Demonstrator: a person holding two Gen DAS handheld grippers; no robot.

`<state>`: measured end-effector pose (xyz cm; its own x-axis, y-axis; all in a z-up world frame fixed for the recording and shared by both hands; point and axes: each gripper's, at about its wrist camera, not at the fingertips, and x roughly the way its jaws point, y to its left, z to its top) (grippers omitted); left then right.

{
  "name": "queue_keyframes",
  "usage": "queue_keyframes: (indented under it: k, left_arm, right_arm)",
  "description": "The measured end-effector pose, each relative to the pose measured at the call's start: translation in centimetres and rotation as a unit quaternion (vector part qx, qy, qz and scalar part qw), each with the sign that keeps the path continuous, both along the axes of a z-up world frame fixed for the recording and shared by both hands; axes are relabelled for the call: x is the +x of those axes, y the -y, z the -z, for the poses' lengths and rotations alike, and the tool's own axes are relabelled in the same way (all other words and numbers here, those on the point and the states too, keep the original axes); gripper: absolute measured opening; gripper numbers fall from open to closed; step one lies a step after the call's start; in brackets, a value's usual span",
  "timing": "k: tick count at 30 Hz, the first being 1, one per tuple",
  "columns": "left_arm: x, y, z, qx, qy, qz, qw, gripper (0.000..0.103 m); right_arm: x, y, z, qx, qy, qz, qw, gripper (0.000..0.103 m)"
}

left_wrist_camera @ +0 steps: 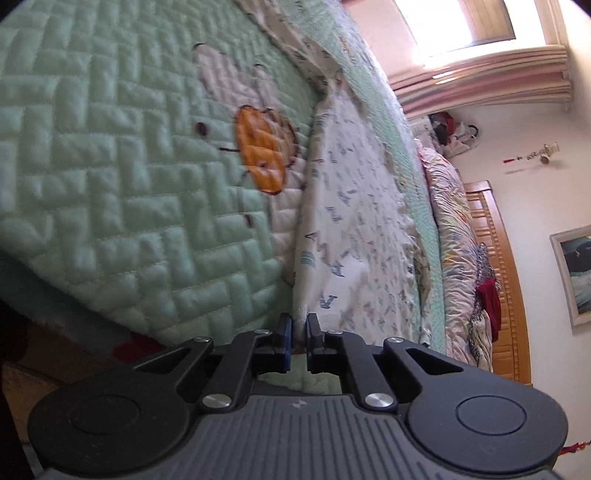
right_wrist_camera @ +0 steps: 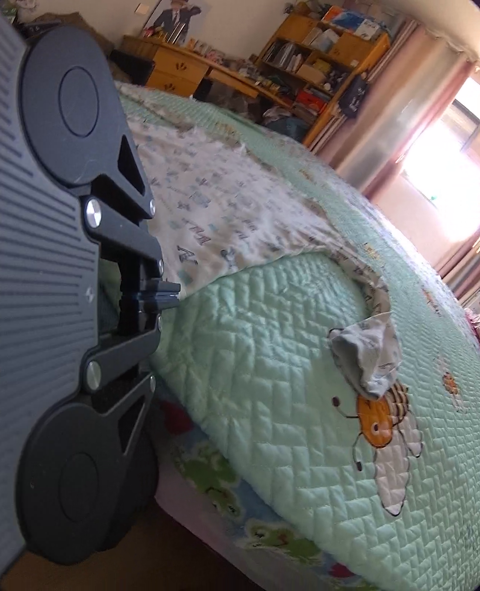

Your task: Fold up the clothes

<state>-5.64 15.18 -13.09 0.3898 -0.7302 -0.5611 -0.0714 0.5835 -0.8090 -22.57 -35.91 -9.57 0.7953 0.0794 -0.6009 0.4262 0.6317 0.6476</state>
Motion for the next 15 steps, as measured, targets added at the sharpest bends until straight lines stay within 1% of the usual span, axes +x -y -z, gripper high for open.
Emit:
queue_keyframes:
  k: [2,3,4,5,6,7,9,10,11,13,14,15]
  left_arm:
    - [-0.2,-0.5,0.2,-0.003,-0.004,-0.002,1.0,0.007]
    - [-0.3,-0.7,0.0,-0.003,0.0,0.001,1.0,0.008]
    - [-0.6,-0.8,-0.3,-0.001,0.005,0.004,1.0,0.008]
    - [-0.8,-1.0,-0.6,0.002,0.009,0.006,0.9999,0.008]
    - [-1.1,-1.2,-1.0,0.005,0.014,0.008,0.9999,0.008]
    - [-1.3,-1.5,-1.3,0.007,0.019,0.008,0.9998,0.009]
    - [-1.9,-2.4,-1.9,0.006,0.031,0.002,0.9995,0.009]
    - [-2.1,-2.8,-2.2,0.0,0.039,-0.001,0.9992,0.009]
    - [-2.4,-3.2,-2.7,-0.007,0.051,-0.003,0.9987,0.01]
    - [-2.9,-3.7,-3.8,-0.018,0.075,-0.009,0.997,0.017]
    - [-3.1,-3.8,-4.3,-0.018,0.087,-0.01,0.996,0.017]
    - [-3.1,-3.7,-4.9,-0.012,0.097,-0.008,0.9952,0.017]
  right_arm:
    - [-0.6,0.3,0.6,0.032,0.013,0.021,0.999,0.006]
    - [-1.0,0.5,0.7,0.046,0.025,0.032,0.998,0.007]
    - [-1.3,0.7,0.6,0.05,0.037,0.04,0.997,0.011]
    - [-1.5,0.7,0.2,0.042,0.045,0.047,0.997,0.015]
    - [-1.6,0.8,-0.3,0.029,0.052,0.052,0.997,0.022]
    - [-1.7,0.8,-0.8,0.015,0.057,0.056,0.997,0.027]
    - [-1.7,1.0,-1.6,0.003,0.068,0.059,0.996,0.03]
    - [-1.7,1.1,-1.7,0.004,0.072,0.059,0.996,0.034]
    - [-1.6,1.2,-1.7,0.008,0.077,0.06,0.995,0.035]
    - [-1.6,1.5,-1.4,0.025,0.085,0.072,0.993,0.042]
    - [-1.6,1.7,-1.2,0.034,0.088,0.079,0.992,0.044]
    - [-1.7,1.9,-0.9,0.046,0.09,0.088,0.991,0.048]
